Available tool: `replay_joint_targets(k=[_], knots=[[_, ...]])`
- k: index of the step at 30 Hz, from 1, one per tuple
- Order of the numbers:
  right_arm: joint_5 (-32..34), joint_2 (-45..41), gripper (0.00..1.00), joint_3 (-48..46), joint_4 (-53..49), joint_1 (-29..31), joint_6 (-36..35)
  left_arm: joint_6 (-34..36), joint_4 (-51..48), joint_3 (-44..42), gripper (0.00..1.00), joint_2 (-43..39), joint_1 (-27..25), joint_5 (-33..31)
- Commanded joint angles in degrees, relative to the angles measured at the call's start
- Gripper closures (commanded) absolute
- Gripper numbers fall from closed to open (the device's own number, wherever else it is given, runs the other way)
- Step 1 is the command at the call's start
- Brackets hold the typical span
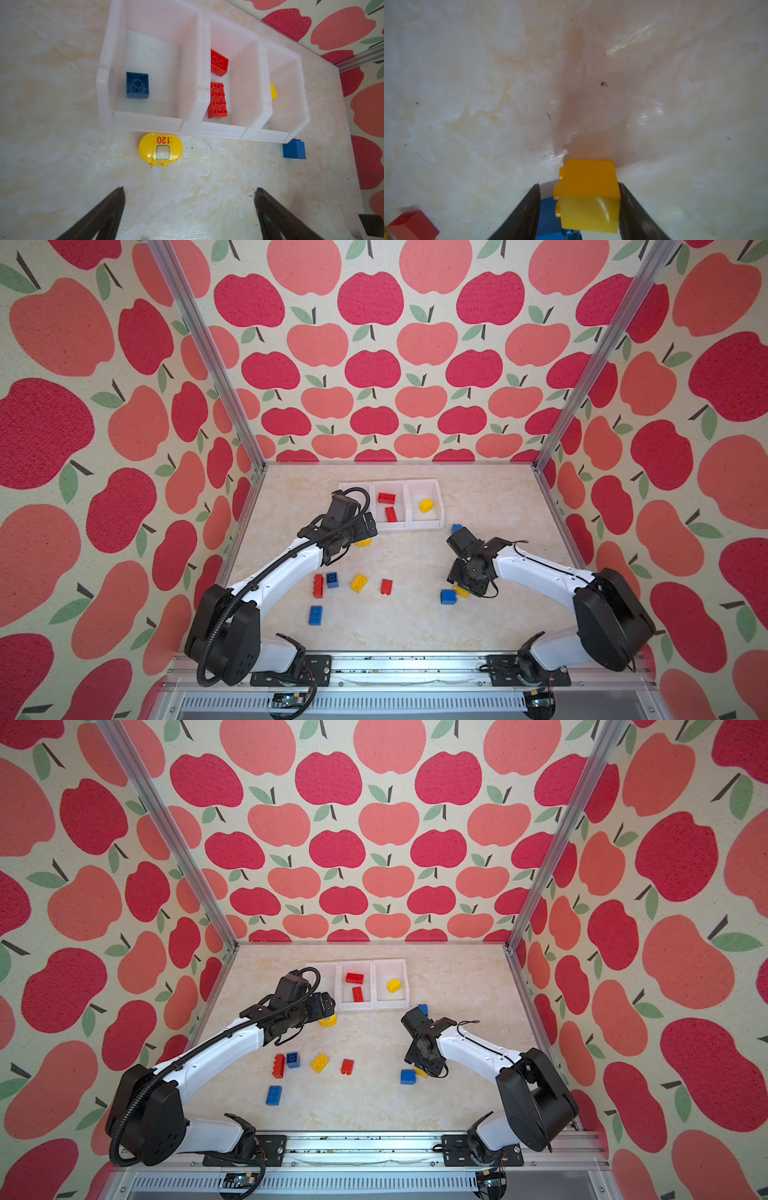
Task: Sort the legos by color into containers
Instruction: 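Close the right gripper on the yellow 2x2 brick while the left arm draws back, then carry the yellow brick into the compartment farthest from the left arm and release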
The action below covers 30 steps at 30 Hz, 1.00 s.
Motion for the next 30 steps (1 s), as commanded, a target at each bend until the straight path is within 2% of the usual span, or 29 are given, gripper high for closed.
replay_joint_targets(k=[1, 13, 22, 30], knots=[[-0.56, 1.16, 0.44, -0.63, -0.39, -0.26, 0.4, -0.81, 0.76, -0.51, 0.01, -1.3, 0.37, 0.54], [-0.36, 1.87, 0.66, -0.41, -1.11, -0.31, -0.5, -1.08, 0.5, -1.08, 0.01, -1.97, 0.66, 0.34], [2.85, -0.79, 0.68, 4.65, -4.14, -0.3, -3.89, -1.15, 0.15, -2.28, 0.01, -3.69, 0.98, 0.34], [7.39, 1.56, 0.68, 15.24, -4.9, -0.52, -13.23, -2.12, 0.01, -6.17, 0.01, -7.62, 1.54, 0.2]])
